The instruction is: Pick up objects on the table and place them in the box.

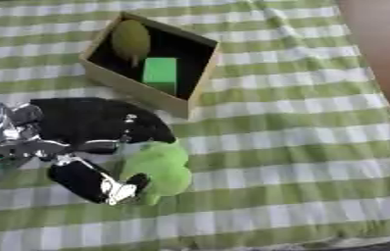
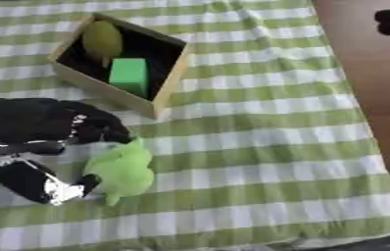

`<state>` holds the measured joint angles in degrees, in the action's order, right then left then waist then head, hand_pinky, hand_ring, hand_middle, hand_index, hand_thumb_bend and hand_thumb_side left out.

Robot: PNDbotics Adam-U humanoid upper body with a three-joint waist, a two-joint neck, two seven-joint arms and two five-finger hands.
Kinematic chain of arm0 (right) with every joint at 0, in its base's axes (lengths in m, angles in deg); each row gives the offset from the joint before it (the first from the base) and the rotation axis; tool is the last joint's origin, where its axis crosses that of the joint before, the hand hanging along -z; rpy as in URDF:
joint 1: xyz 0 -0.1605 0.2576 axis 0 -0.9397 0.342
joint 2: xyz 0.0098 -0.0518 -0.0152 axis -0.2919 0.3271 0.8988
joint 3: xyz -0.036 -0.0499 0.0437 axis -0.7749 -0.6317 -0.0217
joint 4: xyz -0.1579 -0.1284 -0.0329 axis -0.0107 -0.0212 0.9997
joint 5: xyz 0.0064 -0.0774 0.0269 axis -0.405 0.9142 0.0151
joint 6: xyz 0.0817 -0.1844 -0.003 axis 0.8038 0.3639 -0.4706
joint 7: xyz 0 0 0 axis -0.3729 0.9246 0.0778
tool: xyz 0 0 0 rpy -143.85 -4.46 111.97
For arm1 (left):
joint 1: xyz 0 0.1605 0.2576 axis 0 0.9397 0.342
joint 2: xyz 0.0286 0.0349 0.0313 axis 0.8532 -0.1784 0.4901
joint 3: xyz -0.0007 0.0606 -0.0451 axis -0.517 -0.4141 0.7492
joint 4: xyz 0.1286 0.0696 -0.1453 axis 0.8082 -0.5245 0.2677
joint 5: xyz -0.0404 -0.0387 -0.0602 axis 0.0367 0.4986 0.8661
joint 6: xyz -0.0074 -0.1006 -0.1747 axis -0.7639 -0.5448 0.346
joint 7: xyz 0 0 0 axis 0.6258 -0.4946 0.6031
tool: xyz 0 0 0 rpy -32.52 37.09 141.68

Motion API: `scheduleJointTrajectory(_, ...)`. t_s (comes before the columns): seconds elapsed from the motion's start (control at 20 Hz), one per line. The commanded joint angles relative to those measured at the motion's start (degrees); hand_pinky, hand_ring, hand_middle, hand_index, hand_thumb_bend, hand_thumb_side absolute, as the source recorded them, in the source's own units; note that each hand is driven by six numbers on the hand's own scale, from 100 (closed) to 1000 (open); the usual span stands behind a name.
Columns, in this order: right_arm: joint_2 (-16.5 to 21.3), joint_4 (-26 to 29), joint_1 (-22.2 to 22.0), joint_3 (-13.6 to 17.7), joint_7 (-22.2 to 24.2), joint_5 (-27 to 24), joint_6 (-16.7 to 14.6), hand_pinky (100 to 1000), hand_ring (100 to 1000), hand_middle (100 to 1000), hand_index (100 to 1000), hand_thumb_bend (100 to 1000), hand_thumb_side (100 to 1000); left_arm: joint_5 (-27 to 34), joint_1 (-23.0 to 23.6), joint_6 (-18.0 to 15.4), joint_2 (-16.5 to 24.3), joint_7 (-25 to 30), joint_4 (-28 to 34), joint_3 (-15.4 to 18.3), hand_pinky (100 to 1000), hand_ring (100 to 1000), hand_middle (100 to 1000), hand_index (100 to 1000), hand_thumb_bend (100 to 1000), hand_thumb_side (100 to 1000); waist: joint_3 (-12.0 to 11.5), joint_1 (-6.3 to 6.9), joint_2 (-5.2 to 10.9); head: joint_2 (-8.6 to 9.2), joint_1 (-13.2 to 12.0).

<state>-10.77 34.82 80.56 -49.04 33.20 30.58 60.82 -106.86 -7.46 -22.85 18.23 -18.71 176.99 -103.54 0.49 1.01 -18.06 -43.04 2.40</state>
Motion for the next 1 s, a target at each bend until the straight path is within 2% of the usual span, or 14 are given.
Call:
scheduleJointTrajectory(0.05,1.03,0.13,0.23,0.64,0.95,0.47,-0.85,1000,1000,450,941,100,470,-0.53,-0.47,-0.04,0.1,0.77,-1.14,-0.05,951,983,916,1000,229,327,0.1,0.48,0.98,-0.12,-0.09)
scheduleJointTrajectory(0.15,0.97,0.1,0.2,0.64,1.03,0.49,-0.86,1000,1000,449,941,100,470,-0.37,-0.61,-0.11,-0.32,1.36,-1.85,-0.31,951,983,917,1000,223,329,0.1,0.42,0.98,-0.17,-0.11)
scheduleJointTrajectory(0.2,0.95,0.09,0.18,0.66,1.05,0.51,-0.88,1000,1000,449,941,100,470,-0.28,-0.69,-0.11,-0.5,1.57,-2.12,-0.41,952,983,917,1000,197,387,0.1,0.4,0.97,-0.2,-0.12)
scheduleJointTrajectory(0.25,0.92,0.07,0.15,0.67,1.07,0.52,-0.9,1000,1000,449,942,100,470,-0.27,-0.78,-0.1,-0.67,1.69,-2.39,-0.53,953,984,918,1000,160,515,0.11,0.37,0.97,-0.21,-0.12)
scheduleJointTrajectory(0.3,0.89,0.06,0.12,0.67,1.11,0.53,-0.92,1000,1000,448,942,100,470,-0.36,-0.86,-0.08,-0.82,1.73,-2.71,-0.66,954,984,918,1000,153,570,0.12,0.34,0.97,-0.21,-0.13)
scheduleJointTrajectory(0.35,0.86,0.05,0.09,0.65,1.16,0.54,-0.93,1000,1000,448,942,100,470,-0.49,-0.91,-0.04,-1.01,1.68,-3.14,-0.78,954,984,919,1000,148,587,0.12,0.31,0.96,-0.22,-0.17)
scheduleJointTrajectory(0.7,0.61,-0.01,0.01,0.66,1.7,0.53,-0.73,1000,1000,447,944,100,470,-3.54,-1.17,-0.96,-2.7,0.89,-7.6,-1.94,954,986,918,1000,168,653,0.19,0.2,0.85,-0.29,-0.25)
scheduleJointTrajectory(0.8,0.5,-0.04,-0.04,0.71,1.8,0.6,-0.69,1000,1000,447,945,100,470,-4.43,-1.21,-1.37,-3.1,0.49,-8.62,-2.11,952,985,913,1000,172,646,0.2,0.18,0.82,-0.26,-0.26)
scheduleJointTrajectory(1.0,0.32,-0.03,-0.13,0.75,2.01,0.69,-0.57,1000,1000,445,945,100,470,-6.64,-1.35,-2.57,-3.58,-0.15,-10.27,-2.62,946,982,909,1000,259,565,0.25,0.2,0.81,-0.25,-0.34)
